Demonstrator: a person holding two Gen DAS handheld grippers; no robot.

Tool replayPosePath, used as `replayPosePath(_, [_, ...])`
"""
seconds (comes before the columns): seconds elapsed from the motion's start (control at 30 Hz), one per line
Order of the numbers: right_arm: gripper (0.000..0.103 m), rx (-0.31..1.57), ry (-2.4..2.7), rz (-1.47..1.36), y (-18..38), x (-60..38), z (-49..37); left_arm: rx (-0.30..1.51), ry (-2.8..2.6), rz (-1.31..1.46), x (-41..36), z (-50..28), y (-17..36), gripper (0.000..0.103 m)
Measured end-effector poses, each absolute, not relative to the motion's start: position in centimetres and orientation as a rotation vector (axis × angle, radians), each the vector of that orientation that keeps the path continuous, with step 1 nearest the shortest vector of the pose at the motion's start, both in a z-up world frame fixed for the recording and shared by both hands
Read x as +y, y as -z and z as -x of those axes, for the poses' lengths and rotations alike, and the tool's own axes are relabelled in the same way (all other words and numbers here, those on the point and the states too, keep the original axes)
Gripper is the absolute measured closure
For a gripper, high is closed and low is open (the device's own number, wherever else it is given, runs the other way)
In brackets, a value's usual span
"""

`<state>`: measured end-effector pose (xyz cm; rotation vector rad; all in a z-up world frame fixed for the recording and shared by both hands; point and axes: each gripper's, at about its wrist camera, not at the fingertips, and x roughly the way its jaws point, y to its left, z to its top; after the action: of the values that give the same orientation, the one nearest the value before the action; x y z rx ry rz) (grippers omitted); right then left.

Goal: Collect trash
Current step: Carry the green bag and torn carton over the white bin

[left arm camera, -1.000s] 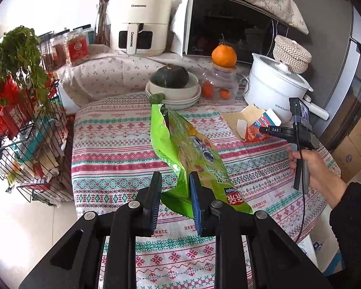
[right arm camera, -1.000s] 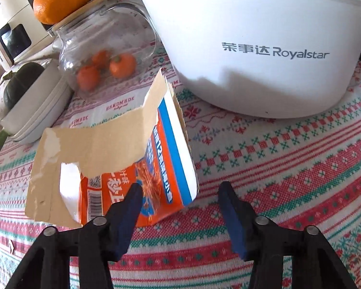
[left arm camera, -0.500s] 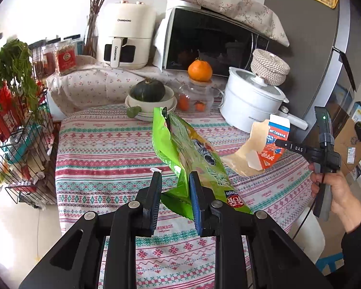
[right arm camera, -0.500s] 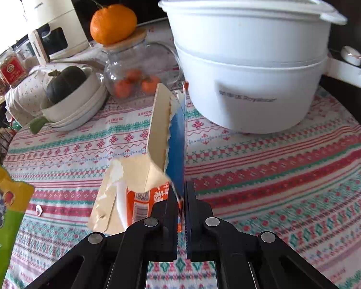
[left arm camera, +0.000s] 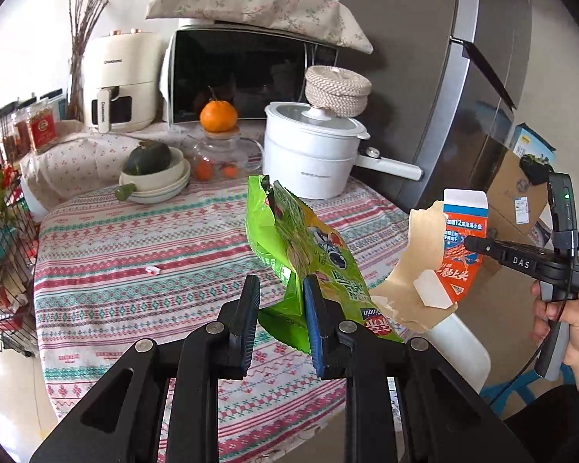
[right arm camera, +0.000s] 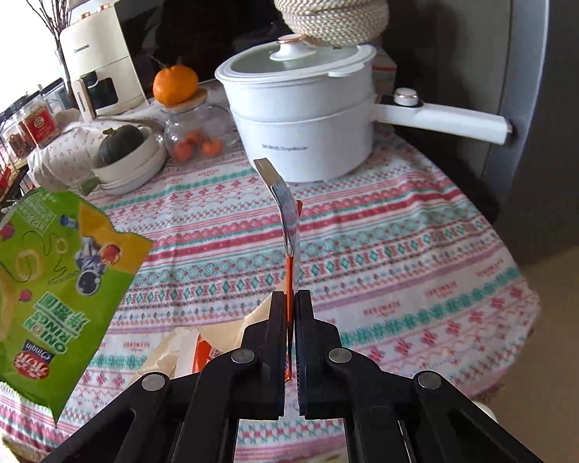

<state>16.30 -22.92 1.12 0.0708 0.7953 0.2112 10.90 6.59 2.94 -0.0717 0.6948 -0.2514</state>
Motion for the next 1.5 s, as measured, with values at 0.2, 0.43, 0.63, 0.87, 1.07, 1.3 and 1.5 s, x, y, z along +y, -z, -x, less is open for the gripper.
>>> replayPosePath(0.2, [0.1, 0.788, -0.14, -0.109, -1.2, -27.4, -11.1, 0.707, 0.328, 0.037, 2.5, -9.5, -2.0, 0.079])
replayPosePath(0.43, [0.1, 0.843, -0.006, -0.095, 1.0, -31.7, -7.4, 0.754, 0.433, -0.029, -2.9, -8.0, 0.2, 0.079])
replayPosePath(0.63, [0.1, 0.899, 0.099, -0.067, 2.4, -34.9, -6.2, 0.78, 0.533, -0.127, -8.5, -7.0, 1.9, 0.079])
replayPosePath(0.87, [0.1, 0.971, 0.157, -0.005, 3.9, -36.3, -5.3, 0.857, 0.616, -0.249, -14.4, -6.7, 5.9, 0.103])
replayPosePath(1.07, [0.1, 1.04, 0.156, 0.001, 5.5, -37.1, -5.2, 0.907, 0.619, -0.31, -16.8, -7.3, 9.0, 0.103])
replayPosePath(1.3, [0.1, 1.097, 0.154, 0.066, 6.8, -36.5, -5.6, 0.906, 0.636, -0.234, -15.8, -8.0, 7.6, 0.102])
replayPosePath(1.5, [0.1, 1.109, 0.15, 0.12, 7.3, -35.6, -6.0, 0.937, 0.628, -0.183, -14.3, -8.5, 6.7, 0.102])
